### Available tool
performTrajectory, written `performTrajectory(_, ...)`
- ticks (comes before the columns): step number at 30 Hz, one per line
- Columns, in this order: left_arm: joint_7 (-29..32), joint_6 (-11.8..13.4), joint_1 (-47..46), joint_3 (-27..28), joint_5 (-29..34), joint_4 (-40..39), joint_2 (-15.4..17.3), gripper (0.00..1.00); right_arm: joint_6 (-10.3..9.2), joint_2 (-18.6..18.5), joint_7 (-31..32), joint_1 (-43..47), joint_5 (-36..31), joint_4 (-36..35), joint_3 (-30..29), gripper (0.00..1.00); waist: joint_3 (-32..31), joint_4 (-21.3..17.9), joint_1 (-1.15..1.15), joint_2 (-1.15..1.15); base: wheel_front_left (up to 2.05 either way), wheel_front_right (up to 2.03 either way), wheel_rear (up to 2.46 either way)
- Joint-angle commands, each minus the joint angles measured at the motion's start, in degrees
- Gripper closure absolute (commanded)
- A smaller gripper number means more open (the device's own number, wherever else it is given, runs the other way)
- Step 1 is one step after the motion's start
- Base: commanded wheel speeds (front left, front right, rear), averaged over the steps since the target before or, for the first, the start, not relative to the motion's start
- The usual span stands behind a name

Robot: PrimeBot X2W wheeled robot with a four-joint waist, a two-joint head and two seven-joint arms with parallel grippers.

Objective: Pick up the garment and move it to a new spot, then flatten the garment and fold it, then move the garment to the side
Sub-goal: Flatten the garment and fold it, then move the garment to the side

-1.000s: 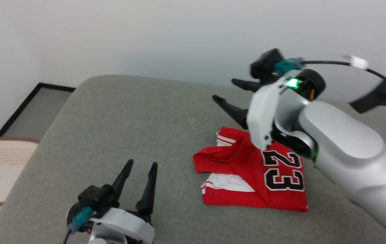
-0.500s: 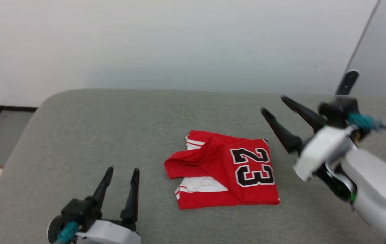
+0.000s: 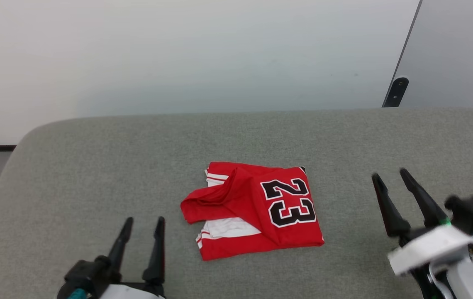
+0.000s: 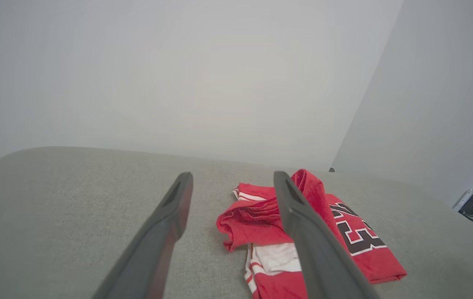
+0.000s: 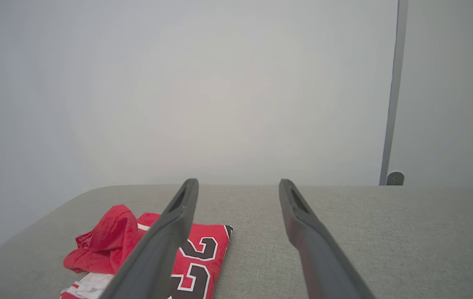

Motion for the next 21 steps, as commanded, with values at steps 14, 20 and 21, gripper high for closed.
performTrajectory(14, -0.1, 0.0, 2.7, 7.1, 5.5, -5.0, -0.6, 0.0, -0.1, 6.3, -0.2, 17.1, -14.9, -10.4, -14.5, 0.0, 1.1, 1.3, 0.0, 0.0, 0.0, 0.0, 0.0)
performTrajectory(20, -0.1, 0.0, 3.4, 7.3, 6.6, -5.6, -0.7, 0.0, -0.1, 7.7, -0.2, 19.9, -19.3, -12.5, -17.8, 0.0, 1.1, 1.9, 0.0, 0.0, 0.0, 0.0, 0.0)
performTrajectory(21, -0.1, 0.0, 3.5, 7.3, 6.5, -5.7, -0.6, 0.0, -0.1, 7.7, -0.2, 20.5, -20.2, -12.6, -17.9, 0.0, 1.2, 2.0, 0.0, 0.0, 0.0, 0.0, 0.0)
